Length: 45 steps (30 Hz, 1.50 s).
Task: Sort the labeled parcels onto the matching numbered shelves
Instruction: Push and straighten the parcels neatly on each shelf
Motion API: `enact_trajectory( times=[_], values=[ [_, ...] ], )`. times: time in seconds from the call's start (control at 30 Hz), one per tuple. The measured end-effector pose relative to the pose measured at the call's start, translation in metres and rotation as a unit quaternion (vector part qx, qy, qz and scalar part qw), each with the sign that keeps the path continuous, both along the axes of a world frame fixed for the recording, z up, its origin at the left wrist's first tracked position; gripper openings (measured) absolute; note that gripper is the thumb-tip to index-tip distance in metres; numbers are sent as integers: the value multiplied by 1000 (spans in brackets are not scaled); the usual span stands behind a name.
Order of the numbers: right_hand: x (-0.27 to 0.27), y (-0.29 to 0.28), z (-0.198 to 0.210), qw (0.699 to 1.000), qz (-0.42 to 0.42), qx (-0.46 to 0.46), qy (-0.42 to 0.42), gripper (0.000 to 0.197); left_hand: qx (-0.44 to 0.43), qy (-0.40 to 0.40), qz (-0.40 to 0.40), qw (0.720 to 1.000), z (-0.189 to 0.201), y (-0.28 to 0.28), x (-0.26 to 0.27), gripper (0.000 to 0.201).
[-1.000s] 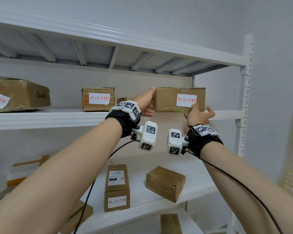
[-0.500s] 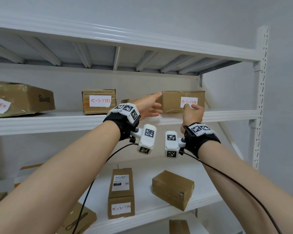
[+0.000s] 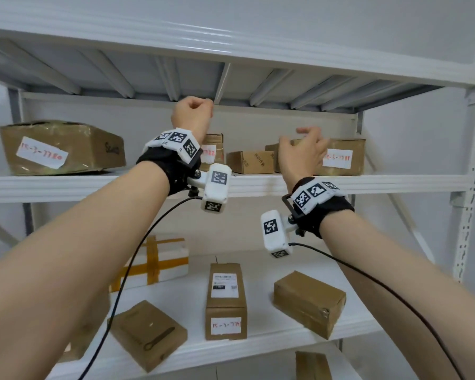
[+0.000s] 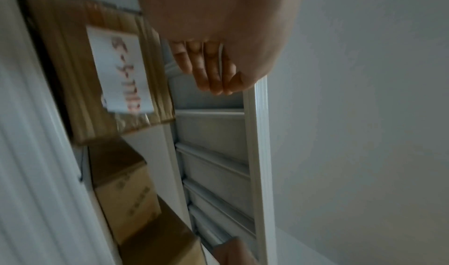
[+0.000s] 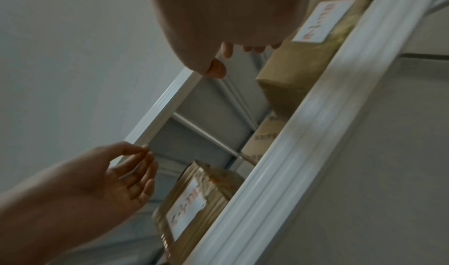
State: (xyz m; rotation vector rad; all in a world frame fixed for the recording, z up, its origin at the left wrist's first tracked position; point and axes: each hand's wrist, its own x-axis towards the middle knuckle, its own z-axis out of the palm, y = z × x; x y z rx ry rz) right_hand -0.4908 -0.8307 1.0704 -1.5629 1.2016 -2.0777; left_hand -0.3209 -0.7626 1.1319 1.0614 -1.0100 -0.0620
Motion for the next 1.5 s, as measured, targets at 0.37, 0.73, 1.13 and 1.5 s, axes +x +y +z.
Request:
enact_trajectory(
  times=[0.37,0.73,1.13,1.5],
  values=[
    [74,-5,12,958,77,85,262,58,135,-149,101,974,-14,41,84,23],
    [78,-28,7,940,26,179,289,56,221,-294,77,927,-23,42,90,45],
    [83,-51,9,952,8,170,253,52,275,-353,78,891,-30,27,84,59],
    [85,-53,1,950,-53,157,266,59,260,-366,78,890,-34,22,80,60]
  ],
)
